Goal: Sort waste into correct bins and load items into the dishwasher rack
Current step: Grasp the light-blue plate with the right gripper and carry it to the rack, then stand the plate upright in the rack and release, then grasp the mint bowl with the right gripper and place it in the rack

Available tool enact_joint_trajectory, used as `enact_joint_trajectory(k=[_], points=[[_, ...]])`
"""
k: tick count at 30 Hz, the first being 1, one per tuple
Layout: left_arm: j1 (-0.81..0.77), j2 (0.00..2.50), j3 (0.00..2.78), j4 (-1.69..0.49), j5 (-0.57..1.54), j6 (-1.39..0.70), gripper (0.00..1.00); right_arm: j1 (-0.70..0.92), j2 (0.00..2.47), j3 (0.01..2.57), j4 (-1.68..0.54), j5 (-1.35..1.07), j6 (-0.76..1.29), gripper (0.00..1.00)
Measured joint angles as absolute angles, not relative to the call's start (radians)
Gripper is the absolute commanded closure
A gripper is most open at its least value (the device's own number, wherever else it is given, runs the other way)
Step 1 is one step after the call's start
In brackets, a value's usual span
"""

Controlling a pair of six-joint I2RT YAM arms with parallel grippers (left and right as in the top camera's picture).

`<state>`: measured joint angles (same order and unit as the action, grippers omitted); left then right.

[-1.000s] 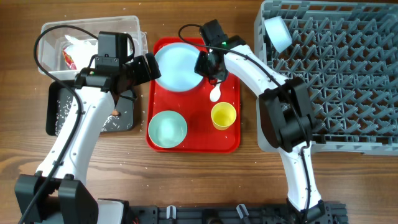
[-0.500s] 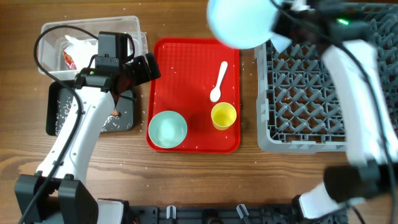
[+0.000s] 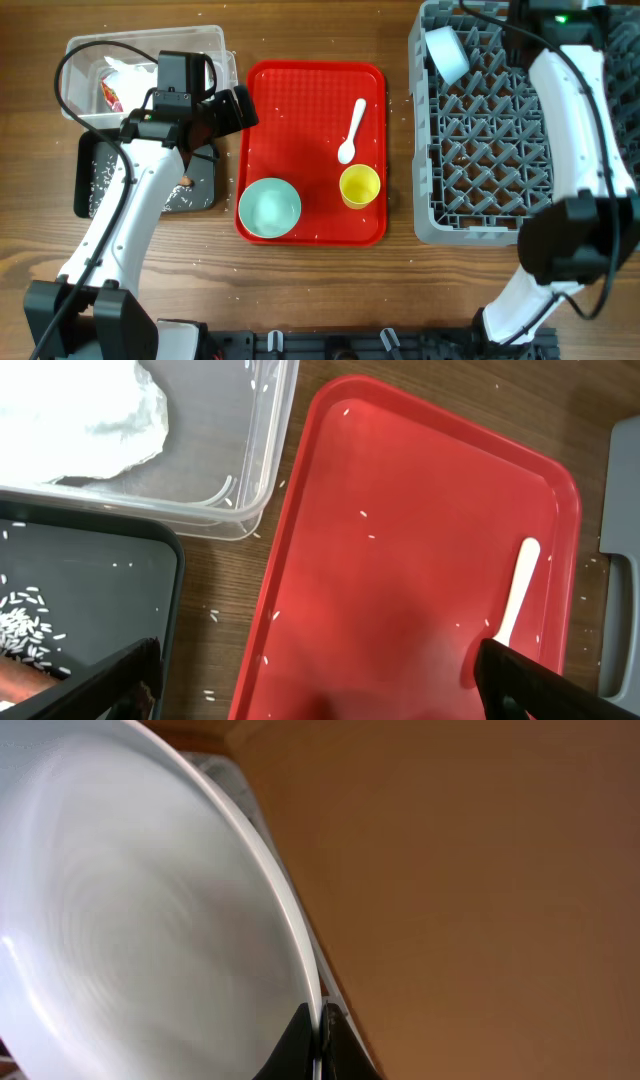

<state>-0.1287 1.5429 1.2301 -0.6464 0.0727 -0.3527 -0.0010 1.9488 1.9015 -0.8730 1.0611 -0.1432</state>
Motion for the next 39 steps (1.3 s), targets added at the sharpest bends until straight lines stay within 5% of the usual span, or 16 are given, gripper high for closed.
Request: enact_joint_trajectory(k=[4, 7, 8, 10, 16, 20, 24, 29, 39], points=[[-0.129, 1.543, 1.23, -0.646, 0.073, -0.353, 0.0, -0.001, 2.05, 1.901, -0.87, 1.066, -0.189, 0.96], [-0.129, 1.543, 1.23, -0.646, 0.073, -0.353, 0.0, -0.001, 2.067, 1.901, -0.864, 1.065, -0.204, 0.18], [-0.129, 1.543, 1.23, -0.647, 0.073, -0.353, 0.0, -0.001, 2.067, 1.901, -0.862, 1.051, -0.204, 0.06], [-0.129, 1.543, 1.23, -0.647, 0.073, -0.353, 0.0, 0.0, 2.067, 1.901, -0.875, 1.009, -0.147, 0.01], [-0.129, 1.543, 1.23, -0.646, 0.073, -0.353, 0.0, 0.03, 2.016, 1.9, -1.008, 0.73, 0.003, 0.0], [-0.129, 1.543, 1.23, -0.646, 0.072, -0.353, 0.0, 0.148, 1.743, 1.901, -1.034, 0.185, 0.107, 0.12], [-0.129, 1.543, 1.23, -0.646, 0.073, -0.353, 0.0, 0.343, 1.752, 1.898, -0.985, -0.194, 0.204, 0.14], [-0.129, 1.543, 1.23, -0.646, 0.073, -0.353, 0.0, 0.633, 2.037, 1.834, -1.049, -0.299, 0.399, 0.23], [-0.107, 1.542, 1.231, -0.624, 0.039, -0.386, 0.0, 0.723, 2.111, 1.835, -1.074, -0.306, 0.505, 0.26]])
